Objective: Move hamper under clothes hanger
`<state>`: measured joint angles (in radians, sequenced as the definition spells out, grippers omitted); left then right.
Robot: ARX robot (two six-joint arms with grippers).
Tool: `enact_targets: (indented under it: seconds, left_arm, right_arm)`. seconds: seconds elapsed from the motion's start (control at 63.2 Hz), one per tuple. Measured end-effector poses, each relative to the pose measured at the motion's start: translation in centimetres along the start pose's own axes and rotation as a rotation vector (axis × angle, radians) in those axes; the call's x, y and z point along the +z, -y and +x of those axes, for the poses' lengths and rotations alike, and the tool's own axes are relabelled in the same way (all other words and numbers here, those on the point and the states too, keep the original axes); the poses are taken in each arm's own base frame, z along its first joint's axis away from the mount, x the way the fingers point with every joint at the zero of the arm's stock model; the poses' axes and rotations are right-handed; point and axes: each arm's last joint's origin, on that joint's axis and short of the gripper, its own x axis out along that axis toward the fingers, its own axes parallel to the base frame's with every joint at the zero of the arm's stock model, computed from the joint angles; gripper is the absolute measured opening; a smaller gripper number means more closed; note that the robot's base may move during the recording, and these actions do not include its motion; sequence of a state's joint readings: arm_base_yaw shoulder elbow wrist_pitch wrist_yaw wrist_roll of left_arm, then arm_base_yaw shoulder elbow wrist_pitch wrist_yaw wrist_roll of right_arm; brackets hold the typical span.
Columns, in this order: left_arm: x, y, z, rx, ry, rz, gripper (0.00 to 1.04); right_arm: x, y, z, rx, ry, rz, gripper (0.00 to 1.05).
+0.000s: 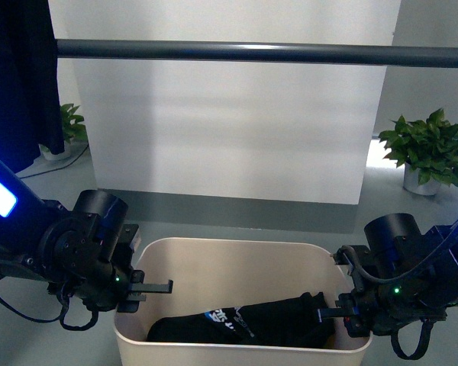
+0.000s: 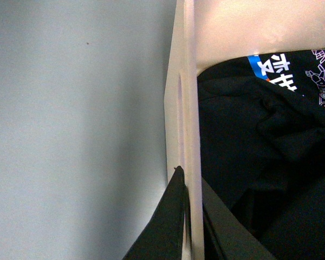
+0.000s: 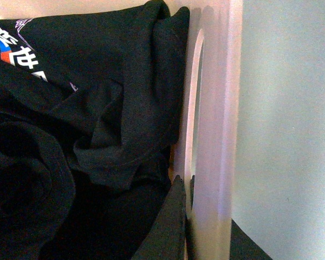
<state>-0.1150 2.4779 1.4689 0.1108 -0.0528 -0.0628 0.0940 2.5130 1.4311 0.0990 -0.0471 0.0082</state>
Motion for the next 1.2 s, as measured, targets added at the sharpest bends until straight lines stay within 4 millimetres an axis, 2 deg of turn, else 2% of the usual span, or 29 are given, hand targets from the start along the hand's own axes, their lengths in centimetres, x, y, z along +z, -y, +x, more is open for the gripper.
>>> enact_targets:
  seconds: [0.237,0.427,0.839,1.203]
  left_arm:
    - [0.0,0.0,0.0,0.004,0.0,-0.001,0.04]
    - [-0.2,0.8,-0.1,0.117,-0.007,-0.02,0.04]
    - [0.2,1.0,-0.1,0.116,-0.036,-0.013,0.04]
    - [-0.8,1.1,1.3,0.107,-0.092,-0.036,0.04]
  right_arm:
    - [0.0,0.0,0.0,-0.025,-0.001,0.016,0.03]
    - [-0.2,-0.7,0.0,-0.074,-0.015,0.068,0.03]
    - [-0.3,-0.7,0.0,-0.082,-0.03,0.08,0.03]
    - [-1.0,-0.2,0.9,-0.101,-0.039,0.071,0.03]
